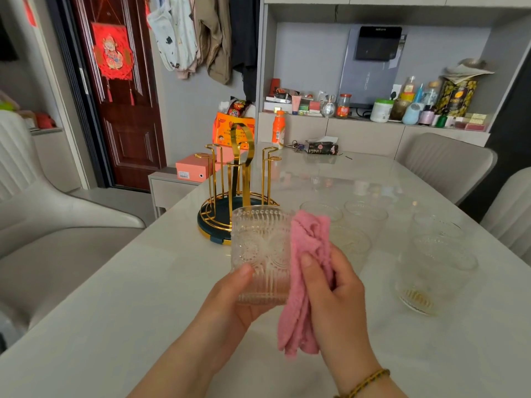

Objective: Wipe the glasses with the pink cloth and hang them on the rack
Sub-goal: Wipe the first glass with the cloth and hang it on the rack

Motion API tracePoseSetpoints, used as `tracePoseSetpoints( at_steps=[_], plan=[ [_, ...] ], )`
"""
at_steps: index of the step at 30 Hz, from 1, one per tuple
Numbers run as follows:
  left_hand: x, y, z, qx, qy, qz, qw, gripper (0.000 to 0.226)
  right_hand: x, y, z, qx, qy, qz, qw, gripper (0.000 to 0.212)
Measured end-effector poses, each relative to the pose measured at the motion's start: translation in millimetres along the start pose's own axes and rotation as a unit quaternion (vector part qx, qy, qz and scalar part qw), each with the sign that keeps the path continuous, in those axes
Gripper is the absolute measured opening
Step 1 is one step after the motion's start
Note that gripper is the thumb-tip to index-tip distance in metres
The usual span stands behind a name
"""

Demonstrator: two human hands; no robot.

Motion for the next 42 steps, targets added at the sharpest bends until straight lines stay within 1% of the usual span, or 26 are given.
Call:
tracePoseSetpoints(
  at_steps=[2,3,4,5,6,7,8,9,10,12,14,17,19,20,21,23,25,26,28,30,32,33,35,38,40,42],
  plan=[
    [2,-2,0,0.016,0.036,0.035,0.999,0.084,0,1,7,-0.045,-0.009,-0.010,0.999,0.023],
    [5,-3,0,0.020,0.047,0.053,0.997,0.088,-1,2,10,-0.046,0.000,-0.019,0.999,0.022],
    [8,-4,0,0.021,0.051,0.065,0.996,0.087,-5,5,11,-0.031,0.016,-0.028,0.999,0.020],
    [9,-4,1,0.022,0.046,0.069,0.996,0.078,-8,7,12,0.004,0.044,-0.035,0.998,0.019],
    [10,-4,1,0.023,0.025,0.068,0.997,0.065,-11,9,10,0.060,0.090,-0.042,0.993,0.018],
    [9,-4,1,0.026,-0.006,0.062,0.998,0.055,-12,9,7,0.120,0.144,-0.054,0.981,0.022],
    [8,-4,1,0.026,-0.040,0.054,0.997,0.053,-12,9,5,0.169,0.184,-0.064,0.966,0.029],
    [6,-3,1,0.024,-0.061,0.047,0.997,0.058,-11,8,3,0.200,0.198,-0.068,0.957,0.037],
    [5,-2,0,0.021,-0.072,0.038,0.997,0.067,-10,7,0,0.205,0.190,-0.064,0.958,0.039],
    [2,0,-2,0.018,-0.070,0.014,0.997,0.078,-6,3,-7,0.192,0.144,-0.025,0.970,0.036],
    [1,1,-3,0.017,-0.060,-0.012,0.998,0.076,-1,1,-7,0.147,0.092,0.019,0.985,0.029],
    [-1,1,0,0.010,-0.008,-0.027,1.000,0.072,4,-2,2,0.035,0.019,0.031,0.999,0.014],
    [1,-1,2,0.008,0.044,-0.008,0.999,0.074,2,0,9,-0.017,-0.006,0.022,1.000,0.014],
    [2,-2,2,0.007,0.063,0.008,0.998,0.077,-1,3,10,-0.007,-0.002,0.008,1.000,0.012],
    [3,-2,2,0.006,0.072,0.026,0.997,0.077,-5,5,9,0.026,0.022,-0.013,0.999,0.012],
    [5,-3,2,0.000,0.060,0.046,0.997,0.075,-9,8,4,0.124,0.110,-0.055,0.985,0.028],
    [4,-3,2,-0.003,0.025,0.040,0.999,0.075,-8,5,1,0.197,0.185,-0.088,0.959,0.034],
    [3,-3,1,-0.003,0.005,0.032,0.999,0.075,-7,4,-1,0.219,0.203,-0.093,0.950,0.036],
    [1,-1,-1,-0.002,-0.031,0.010,0.999,0.074,-3,2,-3,0.237,0.212,-0.064,0.946,0.036],
    [-2,0,-1,-0.002,-0.054,-0.009,0.999,0.070,1,0,-6,0.203,0.168,-0.010,0.965,0.025],
    [-3,2,0,-0.006,-0.045,-0.022,0.999,0.070,4,-2,-4,0.105,0.093,0.025,0.990,0.017],
    [-4,2,0,-0.009,-0.028,-0.025,0.999,0.070,5,-3,-2,0.055,0.063,0.031,0.996,0.016],
    [-5,3,1,-0.011,0.005,-0.019,1.000,0.073,5,-3,3,-0.009,0.028,0.030,0.999,0.017],
    [-1,1,0,0.000,-0.002,0.021,1.000,0.081,0,1,8,-0.039,0.006,0.017,0.999,0.016],
    [2,0,-2,0.009,-0.021,0.028,0.999,0.072,-1,3,10,-0.050,0.003,0.008,0.999,0.010],
    [3,0,-3,0.014,-0.049,0.043,0.998,0.071,1,2,13,-0.042,0.019,0.002,0.999,0.022]
  ],
)
Point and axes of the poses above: each hand's wrist, its own y-axis away from the middle knuckle, its own x-axis out of the back of the hand, z = x × y, the point moved 1 cm from there along -y, towards the middle knuckle, and after that the axes turned 9 degrees about -y, right-handed, at the moved point
